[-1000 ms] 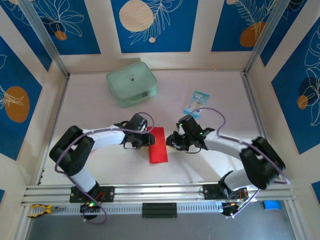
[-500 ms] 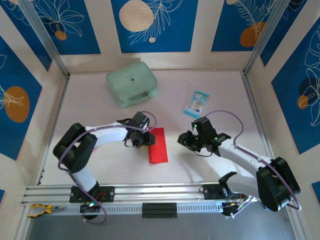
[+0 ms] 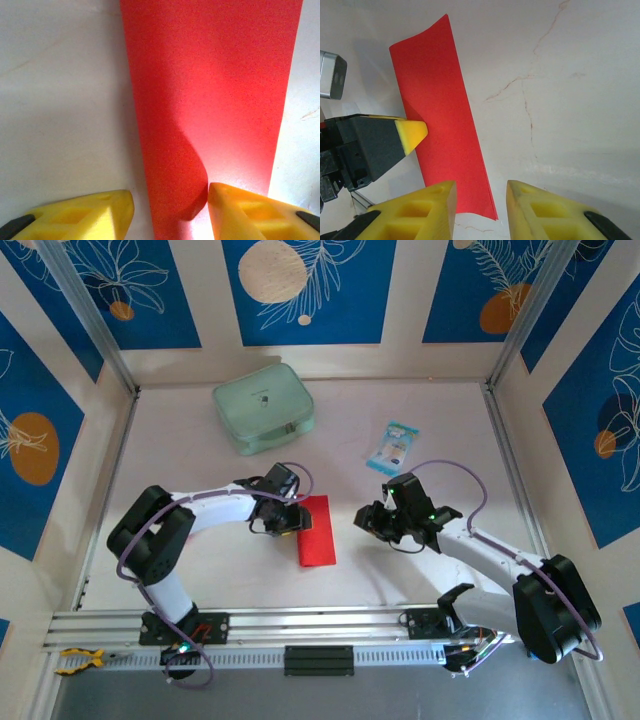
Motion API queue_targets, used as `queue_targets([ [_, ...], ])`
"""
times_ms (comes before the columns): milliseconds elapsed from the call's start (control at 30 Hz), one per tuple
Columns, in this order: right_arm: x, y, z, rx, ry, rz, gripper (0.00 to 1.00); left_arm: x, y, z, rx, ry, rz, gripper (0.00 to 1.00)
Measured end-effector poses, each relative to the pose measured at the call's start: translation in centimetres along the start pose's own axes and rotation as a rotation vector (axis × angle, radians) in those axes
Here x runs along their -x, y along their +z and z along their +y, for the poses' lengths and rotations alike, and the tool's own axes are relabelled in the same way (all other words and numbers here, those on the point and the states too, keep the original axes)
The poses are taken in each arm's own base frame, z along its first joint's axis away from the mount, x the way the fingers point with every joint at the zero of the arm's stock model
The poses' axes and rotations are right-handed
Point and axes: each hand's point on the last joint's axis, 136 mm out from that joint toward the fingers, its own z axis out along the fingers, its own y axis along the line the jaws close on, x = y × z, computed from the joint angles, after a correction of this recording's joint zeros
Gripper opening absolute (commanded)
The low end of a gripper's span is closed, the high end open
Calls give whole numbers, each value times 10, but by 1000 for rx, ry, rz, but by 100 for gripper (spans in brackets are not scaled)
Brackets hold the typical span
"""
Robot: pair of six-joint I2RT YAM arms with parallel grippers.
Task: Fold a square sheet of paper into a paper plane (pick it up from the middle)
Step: Hold the square sheet of paper at the center of the table.
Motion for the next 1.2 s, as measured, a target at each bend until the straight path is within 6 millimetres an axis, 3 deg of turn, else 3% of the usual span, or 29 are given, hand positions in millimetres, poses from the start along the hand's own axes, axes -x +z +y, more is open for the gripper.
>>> queue_targets([
  [700, -8, 12, -8, -23, -1, 59, 30, 1, 2, 1, 4, -28, -2, 51],
  [1200, -11, 17, -2, -17, -14, 90, 30, -1, 5, 4, 21, -9, 15, 50],
])
